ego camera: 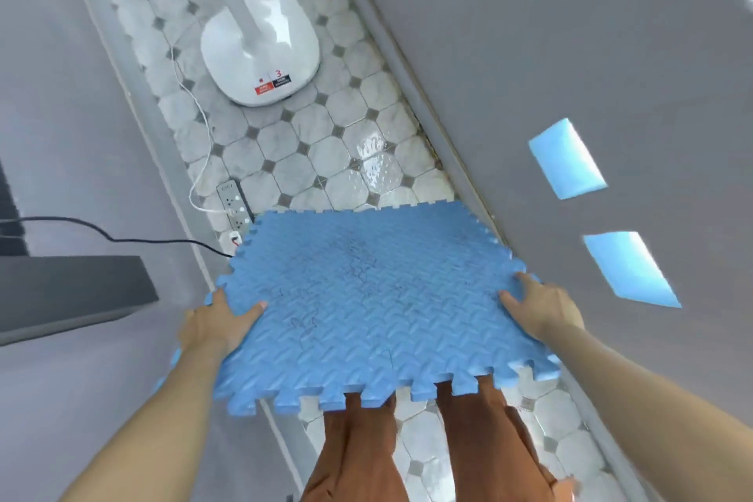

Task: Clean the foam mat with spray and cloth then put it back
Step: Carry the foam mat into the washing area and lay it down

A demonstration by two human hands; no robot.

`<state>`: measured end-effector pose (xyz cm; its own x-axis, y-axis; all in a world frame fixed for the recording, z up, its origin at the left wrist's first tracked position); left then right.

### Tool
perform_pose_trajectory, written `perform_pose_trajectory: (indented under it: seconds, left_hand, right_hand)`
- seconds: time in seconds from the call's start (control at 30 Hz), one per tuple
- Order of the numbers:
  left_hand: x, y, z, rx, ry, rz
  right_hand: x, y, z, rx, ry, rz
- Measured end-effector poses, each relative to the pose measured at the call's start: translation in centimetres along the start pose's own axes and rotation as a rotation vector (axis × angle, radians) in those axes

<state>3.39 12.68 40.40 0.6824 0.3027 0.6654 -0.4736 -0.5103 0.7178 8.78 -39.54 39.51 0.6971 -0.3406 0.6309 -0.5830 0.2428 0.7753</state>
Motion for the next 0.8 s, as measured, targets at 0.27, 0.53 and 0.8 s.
perform_pose_trajectory:
  seconds: [0.27, 0.53, 0.8]
  left_hand:
    - [9.2, 9.5, 5.0, -0.284, -0.277, 0.009]
    - [8.3, 20.6, 17.4, -0.711, -0.681, 0.07]
    - [-5.5, 36.4, 27.8, -1.147, -1.092, 0.158]
  right_hand:
    - [-1.3, 16.5, 9.5, -0.202, -0.222, -0.008]
    - [-9.6, 33.2, 21.1, -0.519, -0.574, 0.038]
    - [-26.2, 50.6, 29.9, -0.938, -1.063, 0.119]
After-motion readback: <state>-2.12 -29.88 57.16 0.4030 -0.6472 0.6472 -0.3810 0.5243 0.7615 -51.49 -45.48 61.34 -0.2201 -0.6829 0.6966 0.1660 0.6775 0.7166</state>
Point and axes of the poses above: each hand's wrist, its own y-axis away from the middle knuckle, its own x-axis out of the back of the hand, z = x × y, the point moved 5 cm from there along -y, towards the middle knuckle, and after that the axes turned 3 degrees about -y, right-handed, at the moved point
